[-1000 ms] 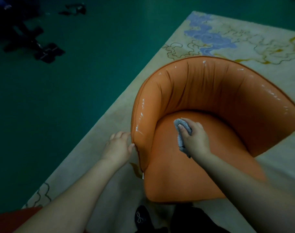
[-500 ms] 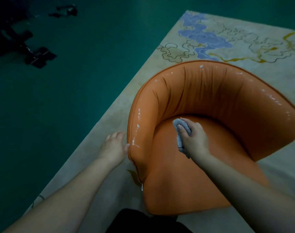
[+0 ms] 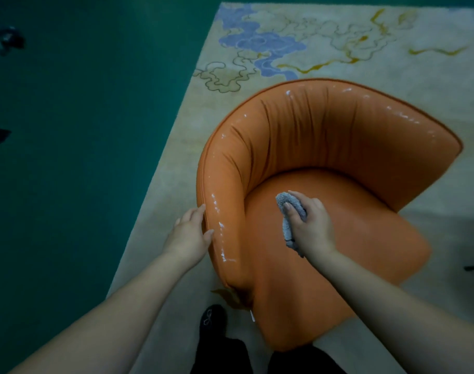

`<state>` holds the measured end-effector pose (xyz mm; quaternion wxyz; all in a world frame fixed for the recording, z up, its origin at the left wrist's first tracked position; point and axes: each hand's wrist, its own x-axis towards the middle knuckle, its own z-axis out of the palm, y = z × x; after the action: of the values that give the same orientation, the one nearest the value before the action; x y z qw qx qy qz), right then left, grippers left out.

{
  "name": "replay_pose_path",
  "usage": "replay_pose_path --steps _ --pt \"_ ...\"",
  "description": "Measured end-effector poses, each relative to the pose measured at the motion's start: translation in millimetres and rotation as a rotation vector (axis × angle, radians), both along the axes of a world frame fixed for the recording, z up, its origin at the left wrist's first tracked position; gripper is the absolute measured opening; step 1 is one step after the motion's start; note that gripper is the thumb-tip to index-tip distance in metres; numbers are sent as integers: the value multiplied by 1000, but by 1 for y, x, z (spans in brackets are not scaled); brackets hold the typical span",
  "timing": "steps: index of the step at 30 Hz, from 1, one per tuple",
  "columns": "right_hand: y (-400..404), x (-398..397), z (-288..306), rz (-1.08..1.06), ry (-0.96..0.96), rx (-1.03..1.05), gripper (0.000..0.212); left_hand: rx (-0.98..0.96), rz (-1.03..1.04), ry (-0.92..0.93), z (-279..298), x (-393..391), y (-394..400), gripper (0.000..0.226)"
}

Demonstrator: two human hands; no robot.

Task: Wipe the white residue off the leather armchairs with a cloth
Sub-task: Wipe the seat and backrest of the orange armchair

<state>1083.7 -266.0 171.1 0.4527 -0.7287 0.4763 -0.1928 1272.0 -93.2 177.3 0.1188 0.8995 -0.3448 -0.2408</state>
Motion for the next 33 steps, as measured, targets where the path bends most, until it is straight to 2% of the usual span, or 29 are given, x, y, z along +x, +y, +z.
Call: replay_pose_path --steps 5,11,20,23,27,31,33 --pt "41 22 -23 -168 -35 19 31 2 -117 9 -11 32 -2 79" --pt "95 38 -60 -284 -39 10 34 -54 -137 107 -26 48 -1 87" --pt "136 65 -90 -298 -57 -12 36 -112 -148 232 -47 47 -6 103" --pt "142 76 -91 -290 -113 -62 38 -140 -142 232 -54 47 -6 103" --pt "132 82 -93 -145 -114 -159 39 -144 -152 219 -58 48 -5 101" --pt "97 77 -90 -335 -50 -40 36 -125 -163 231 -53 50 -4 103" --pt "97 80 -85 -336 -102 -92 35 -124 -179 236 -51 51 -3 103"
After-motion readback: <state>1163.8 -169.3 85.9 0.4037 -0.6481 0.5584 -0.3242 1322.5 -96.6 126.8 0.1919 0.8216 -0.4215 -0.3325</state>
